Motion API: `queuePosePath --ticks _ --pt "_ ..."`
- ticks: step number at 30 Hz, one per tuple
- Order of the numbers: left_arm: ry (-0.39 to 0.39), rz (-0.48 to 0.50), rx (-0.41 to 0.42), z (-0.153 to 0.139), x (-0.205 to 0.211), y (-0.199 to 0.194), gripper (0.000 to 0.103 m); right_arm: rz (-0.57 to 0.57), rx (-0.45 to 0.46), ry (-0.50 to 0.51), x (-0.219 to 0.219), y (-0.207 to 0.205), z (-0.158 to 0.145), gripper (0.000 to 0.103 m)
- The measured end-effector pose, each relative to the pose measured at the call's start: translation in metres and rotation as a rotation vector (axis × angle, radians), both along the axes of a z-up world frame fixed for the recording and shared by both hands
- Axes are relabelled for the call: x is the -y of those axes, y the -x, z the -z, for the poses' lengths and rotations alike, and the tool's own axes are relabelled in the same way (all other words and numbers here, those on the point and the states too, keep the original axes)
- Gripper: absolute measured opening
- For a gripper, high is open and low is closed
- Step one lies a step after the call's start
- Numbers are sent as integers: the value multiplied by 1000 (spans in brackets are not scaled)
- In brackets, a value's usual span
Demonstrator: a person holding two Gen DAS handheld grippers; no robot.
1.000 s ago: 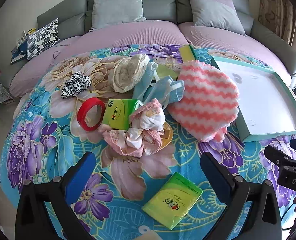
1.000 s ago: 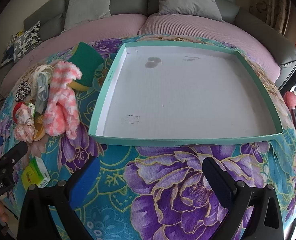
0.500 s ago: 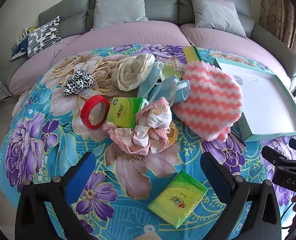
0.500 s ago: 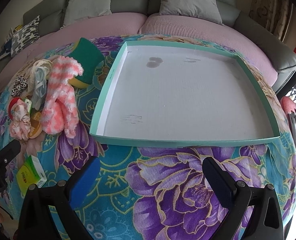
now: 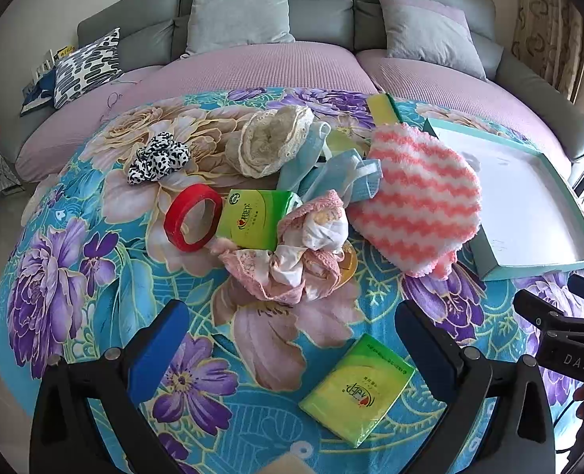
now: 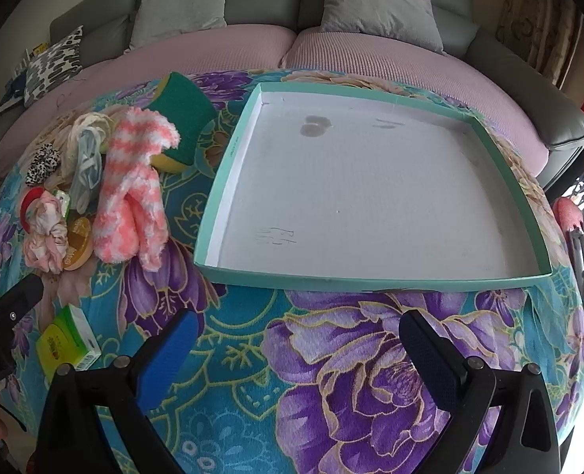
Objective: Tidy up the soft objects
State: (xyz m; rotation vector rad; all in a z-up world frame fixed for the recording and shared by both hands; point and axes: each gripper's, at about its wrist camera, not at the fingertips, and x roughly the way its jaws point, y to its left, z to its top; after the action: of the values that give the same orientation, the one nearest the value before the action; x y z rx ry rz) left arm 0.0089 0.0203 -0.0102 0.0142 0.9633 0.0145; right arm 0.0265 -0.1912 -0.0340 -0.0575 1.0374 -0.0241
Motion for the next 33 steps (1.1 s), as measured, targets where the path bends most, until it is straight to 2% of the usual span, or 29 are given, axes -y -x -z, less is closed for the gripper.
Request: queuePosePath --ticks 14,17,21,27,33 --pt "21 -5 11 -4 -4 2 103 4 3 8 -4 9 -11 103" --pt "31 -13 16 -6 -7 2 103 -5 7 -19 -5 10 -14 103" --pt "42 -81 40 -11 -24 4 103 -103 2 -136 -22 15 -17 103" --pt "37 -190 52 -13 -58 10 103 -253 -35 -171 -69 21 -7 103" --pt "56 -243 2 -1 -86 10 103 -356 -74 -146 -105 26 5 103"
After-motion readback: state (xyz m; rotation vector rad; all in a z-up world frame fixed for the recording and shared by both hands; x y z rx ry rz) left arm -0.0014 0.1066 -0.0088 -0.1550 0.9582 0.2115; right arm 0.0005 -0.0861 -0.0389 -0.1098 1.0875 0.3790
